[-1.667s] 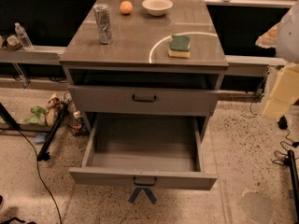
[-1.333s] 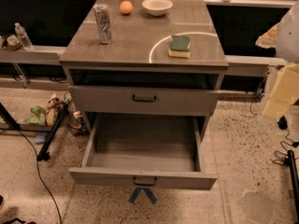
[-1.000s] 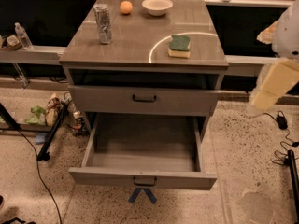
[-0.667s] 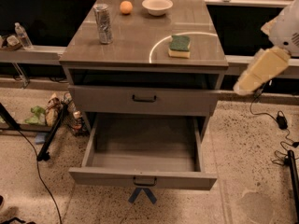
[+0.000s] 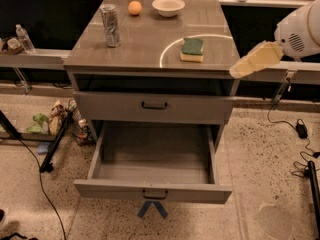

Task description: Place sponge into paper bowl

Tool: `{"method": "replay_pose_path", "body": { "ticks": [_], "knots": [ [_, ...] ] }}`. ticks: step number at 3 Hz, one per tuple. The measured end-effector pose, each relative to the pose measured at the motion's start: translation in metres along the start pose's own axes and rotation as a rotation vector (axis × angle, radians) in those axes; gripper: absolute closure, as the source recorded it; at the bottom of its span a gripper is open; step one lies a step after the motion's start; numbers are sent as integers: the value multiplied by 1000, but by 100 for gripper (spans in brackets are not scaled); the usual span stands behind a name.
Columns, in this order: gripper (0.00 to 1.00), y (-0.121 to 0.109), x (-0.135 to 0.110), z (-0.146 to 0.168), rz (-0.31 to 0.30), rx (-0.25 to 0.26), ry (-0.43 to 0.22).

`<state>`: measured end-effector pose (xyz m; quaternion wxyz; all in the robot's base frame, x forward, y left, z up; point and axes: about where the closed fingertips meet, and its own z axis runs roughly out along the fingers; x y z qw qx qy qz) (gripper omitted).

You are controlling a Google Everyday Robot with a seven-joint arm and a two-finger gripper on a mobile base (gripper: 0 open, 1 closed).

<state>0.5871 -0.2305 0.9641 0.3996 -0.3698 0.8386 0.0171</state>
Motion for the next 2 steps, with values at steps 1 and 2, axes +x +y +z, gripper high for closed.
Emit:
{"method": "replay_pose_path", "body": {
  "ticks": [1,2],
  "knots": [
    [0,-10,-6,26,92,76,-61],
    [0,-29,-29,53,174,165,-132]
  ]
}}
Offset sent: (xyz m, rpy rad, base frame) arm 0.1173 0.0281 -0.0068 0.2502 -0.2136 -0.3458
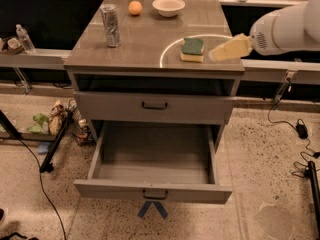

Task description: Place sponge into paper bowl

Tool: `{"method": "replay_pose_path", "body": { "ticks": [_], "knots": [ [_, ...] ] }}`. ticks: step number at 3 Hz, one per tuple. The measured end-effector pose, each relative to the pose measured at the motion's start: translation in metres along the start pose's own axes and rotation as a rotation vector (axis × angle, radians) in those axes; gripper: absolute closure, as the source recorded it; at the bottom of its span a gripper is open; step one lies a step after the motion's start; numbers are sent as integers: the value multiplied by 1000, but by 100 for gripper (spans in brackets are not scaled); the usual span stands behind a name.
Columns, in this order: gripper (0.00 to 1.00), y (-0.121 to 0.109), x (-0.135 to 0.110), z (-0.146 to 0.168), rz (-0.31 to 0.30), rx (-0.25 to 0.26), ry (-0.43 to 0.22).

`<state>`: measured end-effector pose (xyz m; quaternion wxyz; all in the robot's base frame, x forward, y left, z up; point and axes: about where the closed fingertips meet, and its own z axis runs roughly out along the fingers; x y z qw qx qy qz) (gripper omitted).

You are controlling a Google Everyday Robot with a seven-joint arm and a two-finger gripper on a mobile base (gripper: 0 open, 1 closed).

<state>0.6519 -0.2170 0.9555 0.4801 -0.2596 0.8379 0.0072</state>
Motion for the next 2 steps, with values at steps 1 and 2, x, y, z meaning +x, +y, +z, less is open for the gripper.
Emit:
{"method": "replay_pose_path", "body": {
  "ticks": [1,2],
  "knots": [
    [0,0,-9,-1,73,8,-24],
    [0,0,-9,-1,73,8,-24]
  ]
}}
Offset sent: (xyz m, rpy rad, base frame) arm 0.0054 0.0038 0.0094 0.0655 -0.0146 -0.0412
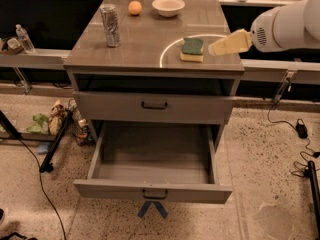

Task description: Place sponge into paper bowl

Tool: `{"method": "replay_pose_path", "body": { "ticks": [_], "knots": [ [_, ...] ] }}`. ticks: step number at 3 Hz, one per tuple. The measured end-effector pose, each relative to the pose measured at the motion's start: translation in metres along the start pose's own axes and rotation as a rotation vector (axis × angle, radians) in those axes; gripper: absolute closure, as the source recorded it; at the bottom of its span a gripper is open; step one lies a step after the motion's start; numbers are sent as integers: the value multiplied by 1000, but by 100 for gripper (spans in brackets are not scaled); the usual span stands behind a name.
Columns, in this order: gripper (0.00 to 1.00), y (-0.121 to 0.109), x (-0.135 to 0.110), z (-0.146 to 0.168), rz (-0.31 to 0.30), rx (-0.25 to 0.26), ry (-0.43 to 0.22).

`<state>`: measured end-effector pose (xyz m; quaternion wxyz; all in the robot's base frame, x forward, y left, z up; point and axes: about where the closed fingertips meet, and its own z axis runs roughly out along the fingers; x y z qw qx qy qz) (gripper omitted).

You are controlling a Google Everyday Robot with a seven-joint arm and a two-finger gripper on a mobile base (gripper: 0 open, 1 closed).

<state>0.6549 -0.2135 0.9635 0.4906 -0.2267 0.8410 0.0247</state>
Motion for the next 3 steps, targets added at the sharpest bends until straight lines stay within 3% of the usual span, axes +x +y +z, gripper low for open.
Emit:
{"method": "replay_pose_path", "body": {
  "ticks": [1,3],
  "knots": [
    [0,7,-2,15,17,4,0],
    [0,28,6,95,86,44,-26]
  ]
}}
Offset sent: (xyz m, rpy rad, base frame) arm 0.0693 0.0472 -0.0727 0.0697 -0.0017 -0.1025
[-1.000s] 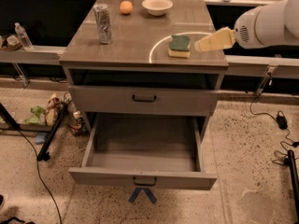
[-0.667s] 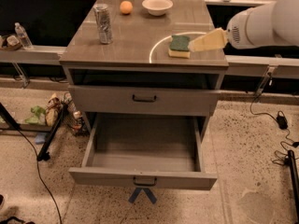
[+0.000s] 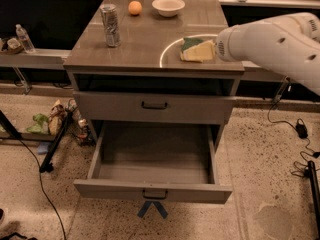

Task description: Place sponge into paper bowl

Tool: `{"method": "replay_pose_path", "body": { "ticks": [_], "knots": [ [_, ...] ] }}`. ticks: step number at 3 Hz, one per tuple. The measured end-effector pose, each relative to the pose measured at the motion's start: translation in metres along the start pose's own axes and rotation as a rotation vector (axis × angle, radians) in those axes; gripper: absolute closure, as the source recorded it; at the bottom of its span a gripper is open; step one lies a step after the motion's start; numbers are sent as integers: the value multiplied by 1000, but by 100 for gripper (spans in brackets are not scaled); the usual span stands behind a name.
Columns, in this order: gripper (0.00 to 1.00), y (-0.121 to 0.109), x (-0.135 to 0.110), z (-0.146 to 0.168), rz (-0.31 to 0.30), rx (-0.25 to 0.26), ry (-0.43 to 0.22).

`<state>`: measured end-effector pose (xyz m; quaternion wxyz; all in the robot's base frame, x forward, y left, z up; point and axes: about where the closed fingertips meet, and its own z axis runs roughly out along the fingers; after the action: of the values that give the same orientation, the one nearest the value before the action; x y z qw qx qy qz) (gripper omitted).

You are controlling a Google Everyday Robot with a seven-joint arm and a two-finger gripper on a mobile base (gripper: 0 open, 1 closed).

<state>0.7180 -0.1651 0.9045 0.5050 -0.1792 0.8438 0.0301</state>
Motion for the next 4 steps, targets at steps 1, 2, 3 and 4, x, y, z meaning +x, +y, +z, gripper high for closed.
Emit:
{"method": "replay_pose_path", "body": {
  "ticks": [1,2,3,4],
  "knots": [
    [0,9,2,22,21,-4,-10],
    [0,16,4,52,33,-1,-18],
    [0,18,3,70,26,5,-28],
    [0,24,-2,88,21,4,-39]
  ]
}}
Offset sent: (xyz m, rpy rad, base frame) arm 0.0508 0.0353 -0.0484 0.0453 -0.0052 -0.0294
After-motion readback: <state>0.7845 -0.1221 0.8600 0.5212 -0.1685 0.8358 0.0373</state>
